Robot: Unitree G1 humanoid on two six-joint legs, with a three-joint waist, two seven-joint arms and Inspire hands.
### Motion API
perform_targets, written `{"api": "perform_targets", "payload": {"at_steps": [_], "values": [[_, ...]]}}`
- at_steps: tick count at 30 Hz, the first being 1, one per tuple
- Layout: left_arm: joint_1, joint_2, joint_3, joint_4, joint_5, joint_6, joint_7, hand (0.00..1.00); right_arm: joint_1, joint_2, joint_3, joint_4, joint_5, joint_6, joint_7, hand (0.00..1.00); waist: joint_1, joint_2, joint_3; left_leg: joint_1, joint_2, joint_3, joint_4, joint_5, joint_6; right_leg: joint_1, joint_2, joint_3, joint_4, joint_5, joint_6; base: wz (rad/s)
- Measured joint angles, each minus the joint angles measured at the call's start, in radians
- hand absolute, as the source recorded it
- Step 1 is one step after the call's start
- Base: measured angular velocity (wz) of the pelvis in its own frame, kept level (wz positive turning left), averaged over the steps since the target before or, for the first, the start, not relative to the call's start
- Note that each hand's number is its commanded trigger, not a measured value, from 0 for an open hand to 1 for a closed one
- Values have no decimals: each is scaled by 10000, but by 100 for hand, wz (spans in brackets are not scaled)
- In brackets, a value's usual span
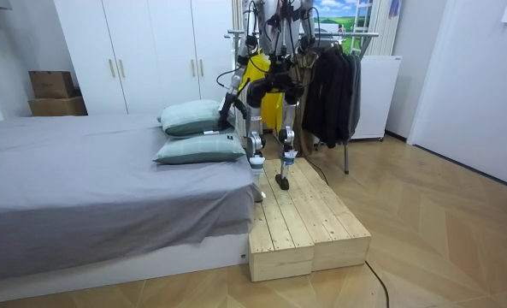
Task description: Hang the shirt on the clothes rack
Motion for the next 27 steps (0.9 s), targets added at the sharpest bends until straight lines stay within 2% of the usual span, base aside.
{"api": "perform_targets", "payload": {"at_steps": [3,8,17,22,24,27], "values": [[15,1,1,0,0,-60,0,0,181,169,-298,-370,351,-68,-20,0,-68,-5,-3,6,-2,15,16,0,-1,-7,-3,-7,12,1,-2,0],[34,1,4,0,-100,-100,0,0,472,174,-448,-873,1102,-459,-437,0,-217,-36,-4,3,-3,46,-13,0,0,-31,7,35,-3,-1,2,-1],[144,-2,17,0,-235,-102,0,0,1335,175,-1014,-1458,2246,-578,-1291,0,-370,-59,-3,6,-16,186,-95,-30,3,-120,27,168,-8,0,1,-4],[180,-75,33,7,-239,-110,0,0,1714,208,-1356,-1577,2426,-938,-1616,0,-537,36,49,21,-23,286,-135,-40,14,-175,48,263,-20,-1,3,-5],[180,-101,33,8,-239,-223,0,0,1897,209,-1374,-1603,2552,-1017,-1769,0,-556,92,65,60,-4,372,-154,-59,10,-175,78,329,-20,-3,6,-9],[178,-154,30,7,-239,-316,0,0,2103,238,-1368,-1691,2643,-1021,-1777,0,-654,167,47,75,0,397,-151,-93,12,-178,94,362,-5,-28,44,-4]]}}
